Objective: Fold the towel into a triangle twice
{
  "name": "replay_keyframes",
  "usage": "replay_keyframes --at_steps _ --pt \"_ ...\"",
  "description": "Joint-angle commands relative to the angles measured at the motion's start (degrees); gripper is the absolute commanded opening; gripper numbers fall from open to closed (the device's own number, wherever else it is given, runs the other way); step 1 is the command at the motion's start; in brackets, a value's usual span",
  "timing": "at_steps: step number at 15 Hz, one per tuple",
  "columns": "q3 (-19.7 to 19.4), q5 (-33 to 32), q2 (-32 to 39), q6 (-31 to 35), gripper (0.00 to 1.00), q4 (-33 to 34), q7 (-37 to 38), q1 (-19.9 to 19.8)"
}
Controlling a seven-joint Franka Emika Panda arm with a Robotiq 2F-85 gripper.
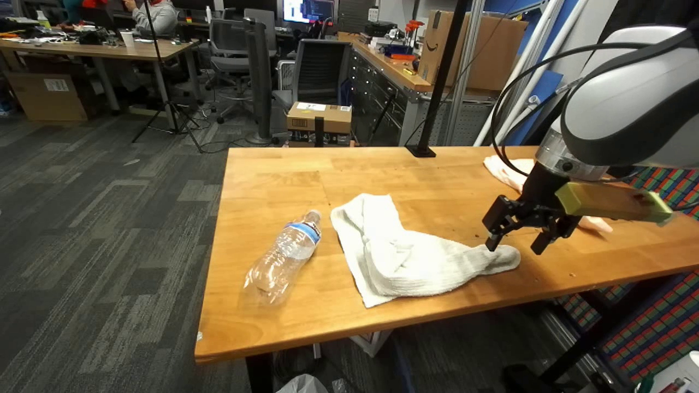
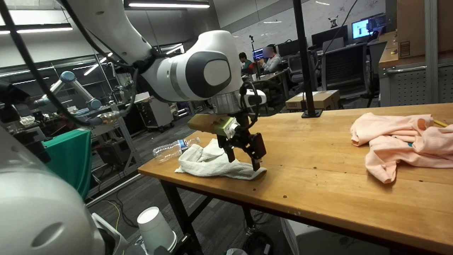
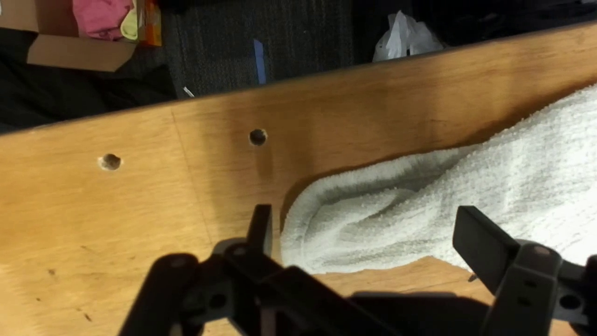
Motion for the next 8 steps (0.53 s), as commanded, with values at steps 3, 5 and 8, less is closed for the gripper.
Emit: replay_keyframes --at_steps 3,5,8 --pt "-0.6 1.9 1.7 2.4 1.0 -0.3 -3.2 0.4" --pt "-0.5 1.6 2.6 2.9 1.0 -0.1 -3.2 0.3" --pt "-0.5 1.4 3.8 3.0 1.0 0.0 -3.2 0.1"
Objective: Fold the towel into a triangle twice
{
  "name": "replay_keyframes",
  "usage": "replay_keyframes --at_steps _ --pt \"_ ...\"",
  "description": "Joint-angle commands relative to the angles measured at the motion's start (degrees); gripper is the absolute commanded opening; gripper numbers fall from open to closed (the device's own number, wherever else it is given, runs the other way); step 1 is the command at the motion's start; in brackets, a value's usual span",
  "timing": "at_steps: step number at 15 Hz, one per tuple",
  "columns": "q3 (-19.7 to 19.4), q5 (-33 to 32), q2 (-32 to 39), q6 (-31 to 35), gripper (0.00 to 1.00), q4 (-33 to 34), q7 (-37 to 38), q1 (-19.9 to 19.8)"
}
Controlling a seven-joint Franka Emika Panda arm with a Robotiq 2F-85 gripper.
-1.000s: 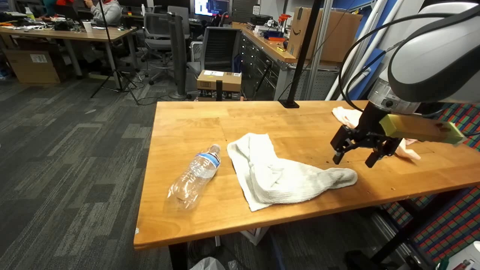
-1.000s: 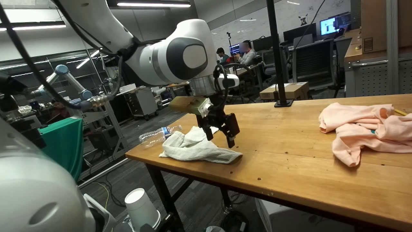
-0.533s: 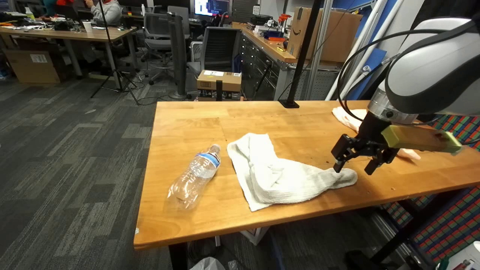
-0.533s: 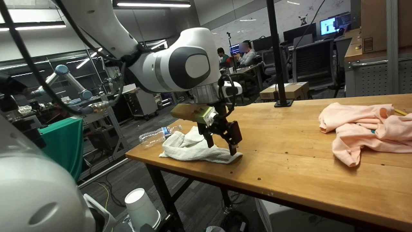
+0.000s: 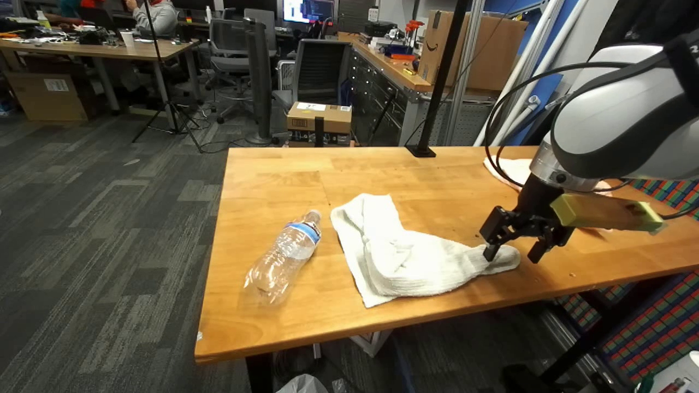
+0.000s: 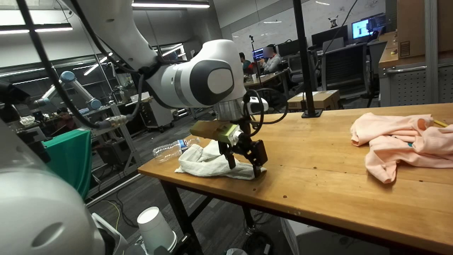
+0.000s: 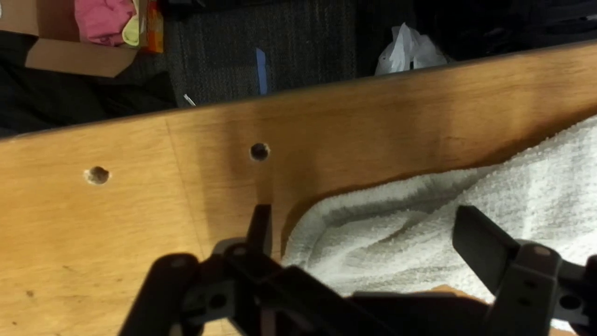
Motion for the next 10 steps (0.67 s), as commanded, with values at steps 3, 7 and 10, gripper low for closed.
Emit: replay_keyframes --at_steps 3,7,10 --pt "-0.6 1.2 2.0 1.5 1.0 0.1 -1.6 -0.2" --pt "-0.7 1.3 2.7 1.4 0.96 0.2 -1.6 -0.3" --pt "-0.5 1.1 2.7 1.3 0.87 0.1 -1.4 -0.2"
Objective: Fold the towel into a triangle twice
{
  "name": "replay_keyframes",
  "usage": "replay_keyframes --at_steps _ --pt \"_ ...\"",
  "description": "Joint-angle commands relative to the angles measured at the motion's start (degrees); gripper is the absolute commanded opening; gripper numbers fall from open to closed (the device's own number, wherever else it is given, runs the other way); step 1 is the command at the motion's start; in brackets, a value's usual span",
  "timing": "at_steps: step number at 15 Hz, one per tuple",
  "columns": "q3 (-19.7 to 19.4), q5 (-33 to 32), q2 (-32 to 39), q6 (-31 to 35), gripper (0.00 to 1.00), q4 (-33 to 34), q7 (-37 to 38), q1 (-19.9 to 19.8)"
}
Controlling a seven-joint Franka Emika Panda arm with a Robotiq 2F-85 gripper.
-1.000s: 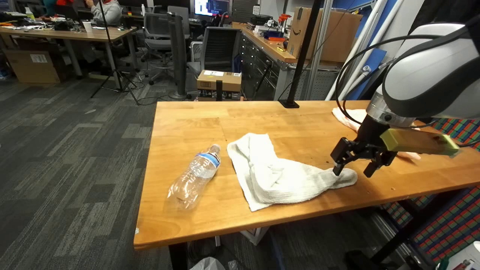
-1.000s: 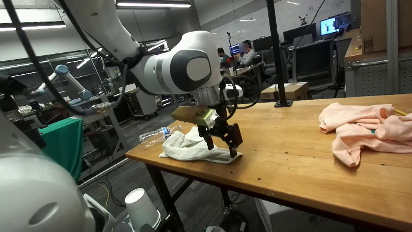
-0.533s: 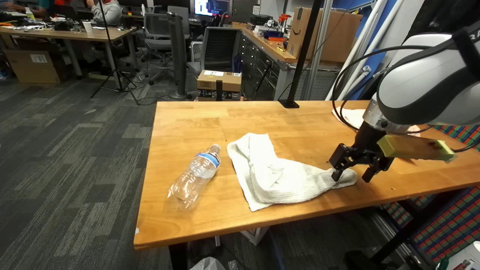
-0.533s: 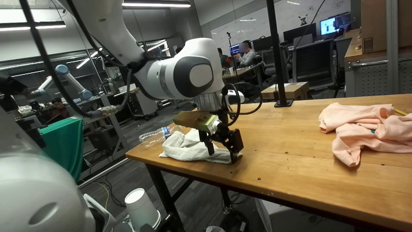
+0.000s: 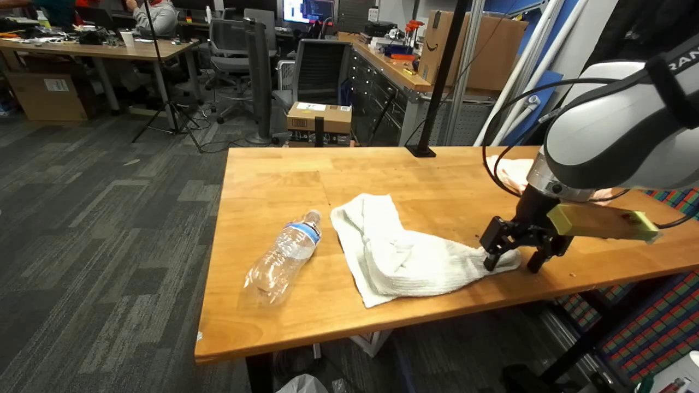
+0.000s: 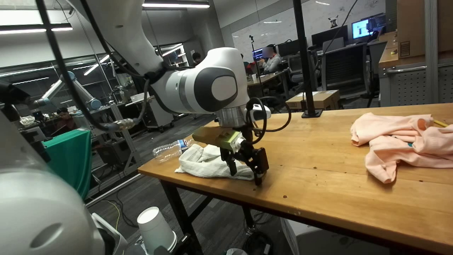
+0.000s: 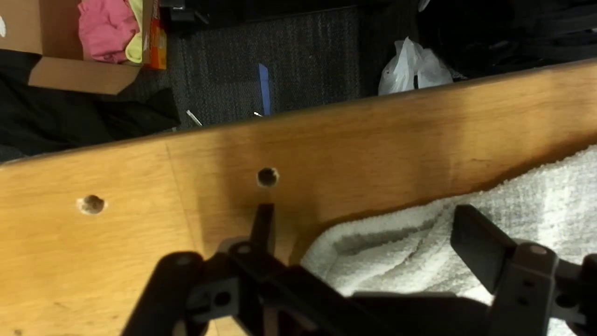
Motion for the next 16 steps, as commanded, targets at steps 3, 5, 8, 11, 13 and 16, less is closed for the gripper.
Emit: replay_keyframes --at_steps 3,5,8,11,13,16 --pt "0.0 0.6 -0.2 0.8 0.84 0.2 -1.1 0.2" --pt "0.2 0.4 -0.2 0.8 0.76 0.3 -0.9 0.3" --pt "0.4 0.2 -0.5 0.7 0.47 0.5 -0.7 0.4" --pt "0.6 -0.2 -0.9 0.6 0.23 0.5 -0.5 0.4" --pt "0.8 -0.6 -1.0 0.6 0.09 0.5 -0.1 0.4" --pt "1.4 -1.5 -1.5 0.4 0.03 0.6 0.6 0.6"
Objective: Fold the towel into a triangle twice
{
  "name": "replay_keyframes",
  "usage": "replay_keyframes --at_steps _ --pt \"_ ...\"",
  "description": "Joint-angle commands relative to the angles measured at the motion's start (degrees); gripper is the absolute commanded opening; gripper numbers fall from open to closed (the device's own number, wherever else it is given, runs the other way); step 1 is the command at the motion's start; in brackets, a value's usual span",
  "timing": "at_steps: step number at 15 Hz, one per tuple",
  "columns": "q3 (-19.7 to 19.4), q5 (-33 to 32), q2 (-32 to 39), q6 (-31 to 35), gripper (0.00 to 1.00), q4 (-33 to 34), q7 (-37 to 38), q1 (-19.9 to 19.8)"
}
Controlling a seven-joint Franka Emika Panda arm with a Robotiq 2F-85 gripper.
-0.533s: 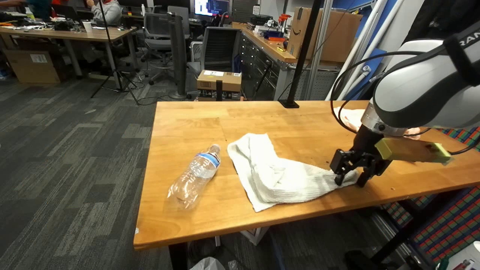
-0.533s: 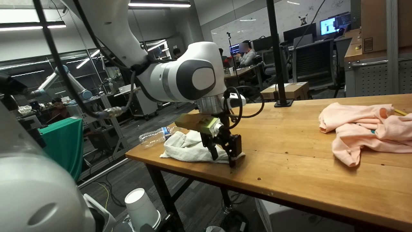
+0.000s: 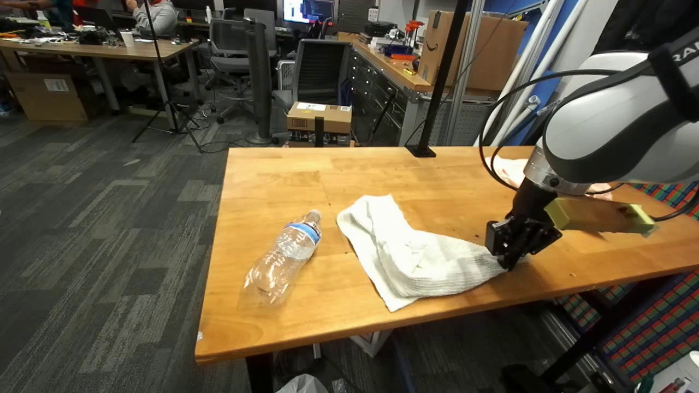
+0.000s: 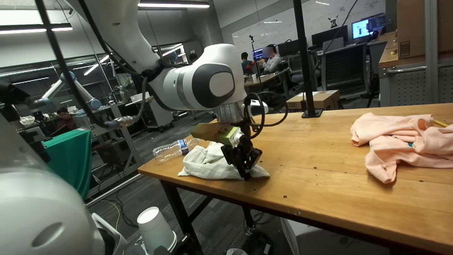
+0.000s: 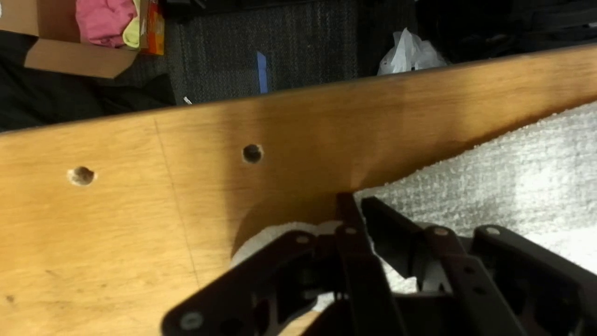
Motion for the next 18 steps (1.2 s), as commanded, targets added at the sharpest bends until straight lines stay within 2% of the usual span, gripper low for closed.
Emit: replay_keyframes --at_steps 1,4,10,18 --pt "1.0 -2.2 -0.9 0.3 0.07 0.1 1.3 0.2" --pt "2.5 -6.1 -1.9 -0.4 0.07 1.2 3.6 0.4" --pt "8.8 -17.7 -1.6 -5.5 0.07 8.5 12.4 1.6" --pt "15.6 -22.8 4.6 -14.7 0.07 18.9 21.7 7.4"
